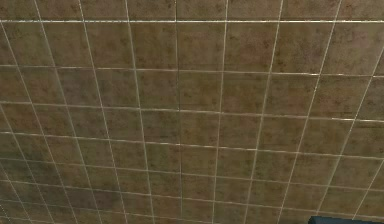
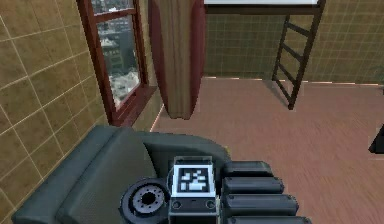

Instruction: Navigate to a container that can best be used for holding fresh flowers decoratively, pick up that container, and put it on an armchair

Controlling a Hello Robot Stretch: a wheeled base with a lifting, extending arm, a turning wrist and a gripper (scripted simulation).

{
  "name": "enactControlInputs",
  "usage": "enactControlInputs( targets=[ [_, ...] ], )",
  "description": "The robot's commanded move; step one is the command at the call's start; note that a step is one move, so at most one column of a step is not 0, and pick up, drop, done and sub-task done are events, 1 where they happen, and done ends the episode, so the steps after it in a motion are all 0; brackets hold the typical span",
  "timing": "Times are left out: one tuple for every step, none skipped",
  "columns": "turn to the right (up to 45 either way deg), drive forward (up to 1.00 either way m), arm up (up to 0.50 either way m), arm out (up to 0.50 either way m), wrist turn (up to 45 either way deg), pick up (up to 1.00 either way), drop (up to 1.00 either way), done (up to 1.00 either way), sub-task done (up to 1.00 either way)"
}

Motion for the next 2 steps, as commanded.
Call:
enactControlInputs(
  targets=[
    [0.0, 0.0, 0.0, 0.36, 0.0, 0.0, 0.0, 0.0, 0.0],
    [0.0, 0.0, 0.0, 0.0, 45.0, 0.0, 0.0, 0.0, 0.0]
  ],
)
